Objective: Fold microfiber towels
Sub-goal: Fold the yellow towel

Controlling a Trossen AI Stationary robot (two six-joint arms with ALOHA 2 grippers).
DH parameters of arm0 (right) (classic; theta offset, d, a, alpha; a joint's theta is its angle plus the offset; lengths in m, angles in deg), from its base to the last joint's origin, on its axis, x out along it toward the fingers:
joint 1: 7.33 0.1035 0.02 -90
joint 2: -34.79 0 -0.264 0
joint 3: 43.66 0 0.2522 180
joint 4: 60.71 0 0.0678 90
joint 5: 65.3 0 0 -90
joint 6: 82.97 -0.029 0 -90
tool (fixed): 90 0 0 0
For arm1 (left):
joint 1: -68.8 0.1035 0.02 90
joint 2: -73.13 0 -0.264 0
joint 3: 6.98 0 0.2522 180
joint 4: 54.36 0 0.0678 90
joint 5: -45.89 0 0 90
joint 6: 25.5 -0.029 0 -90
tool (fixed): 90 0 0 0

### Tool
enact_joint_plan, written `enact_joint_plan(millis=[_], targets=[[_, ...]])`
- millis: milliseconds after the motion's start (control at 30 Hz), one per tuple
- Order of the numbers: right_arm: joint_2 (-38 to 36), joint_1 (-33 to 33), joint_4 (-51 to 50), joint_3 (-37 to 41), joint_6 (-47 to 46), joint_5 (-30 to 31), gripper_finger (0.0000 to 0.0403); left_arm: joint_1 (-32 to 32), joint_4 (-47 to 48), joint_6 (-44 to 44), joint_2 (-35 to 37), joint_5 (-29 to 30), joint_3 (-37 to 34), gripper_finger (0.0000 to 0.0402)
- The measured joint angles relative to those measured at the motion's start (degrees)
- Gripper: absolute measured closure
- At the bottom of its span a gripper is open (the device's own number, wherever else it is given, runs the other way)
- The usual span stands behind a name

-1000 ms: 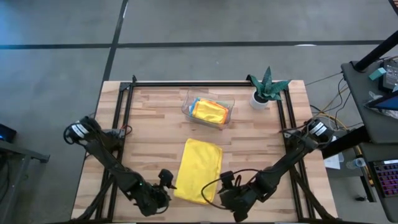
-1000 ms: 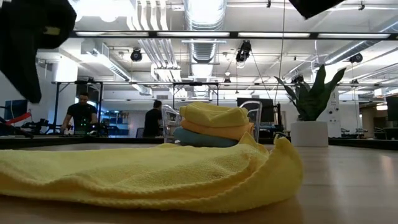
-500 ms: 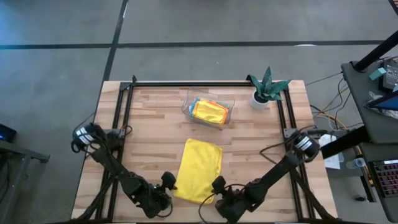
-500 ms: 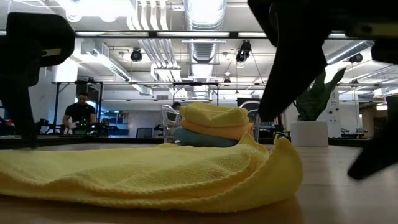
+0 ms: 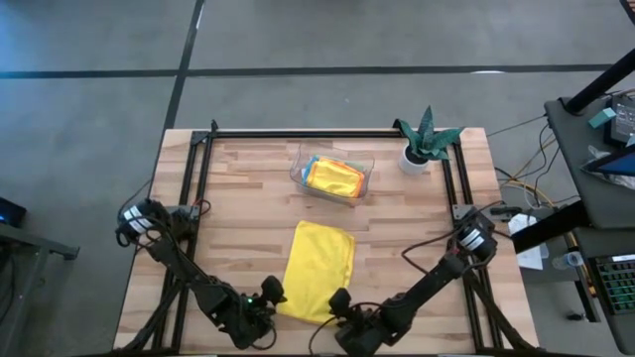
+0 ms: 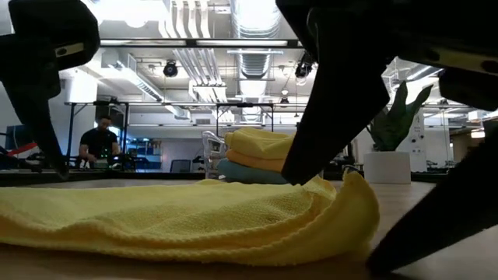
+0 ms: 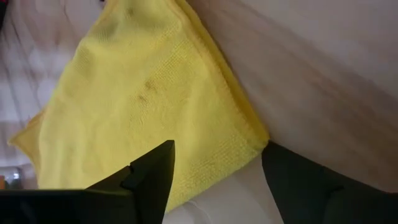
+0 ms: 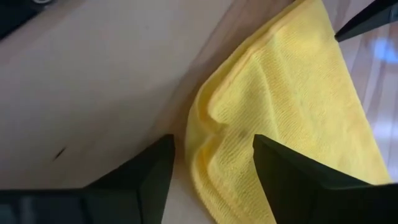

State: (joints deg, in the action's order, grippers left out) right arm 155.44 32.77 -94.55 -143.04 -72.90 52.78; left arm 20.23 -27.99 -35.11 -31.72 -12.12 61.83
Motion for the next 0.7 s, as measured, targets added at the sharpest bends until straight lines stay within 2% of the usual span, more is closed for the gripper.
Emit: enact_joint_plan(millis=[333, 533, 700], targets=[[0.23, -0.65, 0.87, 0.25, -0.02, 0.26, 0.0233, 0.33, -1.84, -1.47, -0.09, 0.2, -1.16, 0.0244], [0.34, -0.75, 1.57, 0.34, -0.01, 0.18, 0.028, 0.33, -3.93, -1.42, -0.17, -0.03, -1.92, 0.0292], [0.34, -0.81, 1.58, 0.37, -1.17, -1.99, 0.0328, 0.36, -5.51, -1.4, -0.33, -0.43, -1.92, 0.035]])
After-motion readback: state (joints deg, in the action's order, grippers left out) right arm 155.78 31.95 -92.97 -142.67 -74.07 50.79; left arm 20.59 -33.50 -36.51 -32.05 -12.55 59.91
